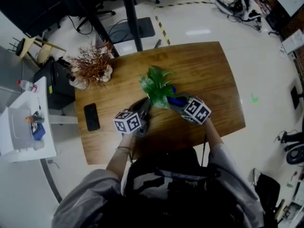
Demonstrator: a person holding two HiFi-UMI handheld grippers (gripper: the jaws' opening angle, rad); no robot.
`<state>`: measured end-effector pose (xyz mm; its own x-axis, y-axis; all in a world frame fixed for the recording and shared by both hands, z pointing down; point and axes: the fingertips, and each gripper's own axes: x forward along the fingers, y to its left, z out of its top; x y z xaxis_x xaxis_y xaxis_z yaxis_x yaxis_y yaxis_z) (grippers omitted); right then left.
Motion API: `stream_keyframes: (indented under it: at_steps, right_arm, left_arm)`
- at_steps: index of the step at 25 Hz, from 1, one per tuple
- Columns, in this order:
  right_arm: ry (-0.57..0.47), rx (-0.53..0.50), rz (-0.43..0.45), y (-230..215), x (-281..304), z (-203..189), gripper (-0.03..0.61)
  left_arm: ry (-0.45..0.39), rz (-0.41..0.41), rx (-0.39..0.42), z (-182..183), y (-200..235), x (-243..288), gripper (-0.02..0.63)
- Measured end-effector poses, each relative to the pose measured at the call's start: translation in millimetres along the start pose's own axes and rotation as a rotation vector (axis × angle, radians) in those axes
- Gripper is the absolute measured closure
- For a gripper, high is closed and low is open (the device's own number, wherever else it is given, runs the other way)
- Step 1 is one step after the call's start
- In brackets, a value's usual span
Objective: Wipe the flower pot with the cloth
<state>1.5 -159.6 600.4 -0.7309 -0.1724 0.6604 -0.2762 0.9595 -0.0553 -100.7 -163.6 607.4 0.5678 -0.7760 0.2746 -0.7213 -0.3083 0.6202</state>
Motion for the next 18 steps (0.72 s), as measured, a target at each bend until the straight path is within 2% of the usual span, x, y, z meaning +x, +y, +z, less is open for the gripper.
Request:
stream_keyframes:
  at_steps: [5,13,15,18]
  right_arm:
    - [-0.025,0.095,0.021,33,28,-1,0.52]
    - [-0.036,0.13,0.068,64,48,1,0.52]
    - [-0.039,0.153,0.042,60,40,-1,0.52]
    - [-0.034,0.23,-0.067,37,20,-9,0.52]
  left_arm:
    - [-0.058,0.049,-0.023,23,25,0,0.607]
    - [-0.106,0.067,-0.049,44,42,16,0.607]
    - [-0.106,0.064,-0.054,43,42,17,0.607]
    - [-0.101,0.063,-0.041,42,37,11,0.607]
